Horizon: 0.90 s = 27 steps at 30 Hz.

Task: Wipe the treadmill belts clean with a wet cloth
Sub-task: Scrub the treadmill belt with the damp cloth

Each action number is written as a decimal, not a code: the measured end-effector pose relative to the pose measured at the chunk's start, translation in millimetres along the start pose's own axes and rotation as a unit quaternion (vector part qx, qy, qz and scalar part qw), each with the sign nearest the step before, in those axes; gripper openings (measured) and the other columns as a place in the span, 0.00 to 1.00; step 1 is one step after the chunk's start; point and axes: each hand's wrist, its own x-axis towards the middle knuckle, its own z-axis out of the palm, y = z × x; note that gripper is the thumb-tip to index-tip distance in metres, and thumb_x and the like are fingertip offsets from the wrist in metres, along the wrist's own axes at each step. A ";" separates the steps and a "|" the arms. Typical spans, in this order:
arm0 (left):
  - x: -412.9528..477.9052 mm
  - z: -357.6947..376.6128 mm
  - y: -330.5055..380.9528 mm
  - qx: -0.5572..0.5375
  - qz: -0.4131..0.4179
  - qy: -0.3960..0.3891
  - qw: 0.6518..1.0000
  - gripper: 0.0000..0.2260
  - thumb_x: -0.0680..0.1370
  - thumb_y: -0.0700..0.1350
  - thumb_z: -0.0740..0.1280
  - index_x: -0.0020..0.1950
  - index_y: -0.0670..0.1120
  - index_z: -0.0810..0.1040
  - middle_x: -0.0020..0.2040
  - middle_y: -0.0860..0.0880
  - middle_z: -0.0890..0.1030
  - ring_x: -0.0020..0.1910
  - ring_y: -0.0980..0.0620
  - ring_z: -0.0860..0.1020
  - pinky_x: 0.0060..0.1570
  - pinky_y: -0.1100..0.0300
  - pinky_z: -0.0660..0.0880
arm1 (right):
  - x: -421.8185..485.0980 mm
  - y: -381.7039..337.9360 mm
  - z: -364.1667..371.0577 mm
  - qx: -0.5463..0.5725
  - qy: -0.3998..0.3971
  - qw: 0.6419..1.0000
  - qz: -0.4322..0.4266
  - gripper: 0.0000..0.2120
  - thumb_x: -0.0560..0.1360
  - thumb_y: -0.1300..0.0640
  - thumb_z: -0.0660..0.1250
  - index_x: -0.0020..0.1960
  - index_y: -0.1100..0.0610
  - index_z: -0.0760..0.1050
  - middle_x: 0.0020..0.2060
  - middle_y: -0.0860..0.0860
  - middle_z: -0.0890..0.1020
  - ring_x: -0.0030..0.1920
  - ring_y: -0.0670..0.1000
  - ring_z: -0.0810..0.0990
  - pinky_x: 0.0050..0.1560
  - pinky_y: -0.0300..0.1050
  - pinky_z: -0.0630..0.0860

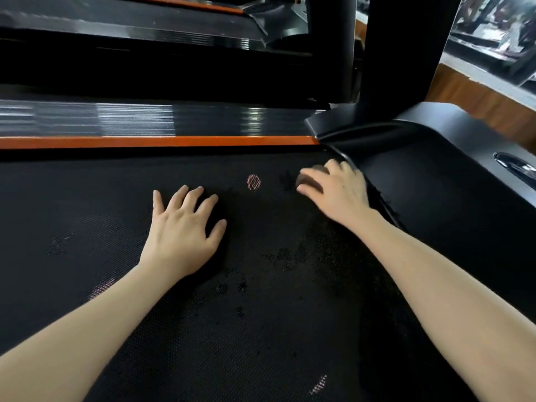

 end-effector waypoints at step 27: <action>-3.2 -3.8 0.0 -0.022 -0.003 0.000 1.000 0.33 0.74 0.64 0.44 0.70 0.49 0.70 0.71 0.46 0.69 0.74 0.43 0.61 0.69 0.33 0.50 | 51.6 -50.0 1.1 0.039 -0.011 0.998 0.057 0.21 0.80 0.39 0.54 0.69 0.45 0.70 0.61 0.55 0.75 0.60 0.58 0.72 0.56 0.51 0.68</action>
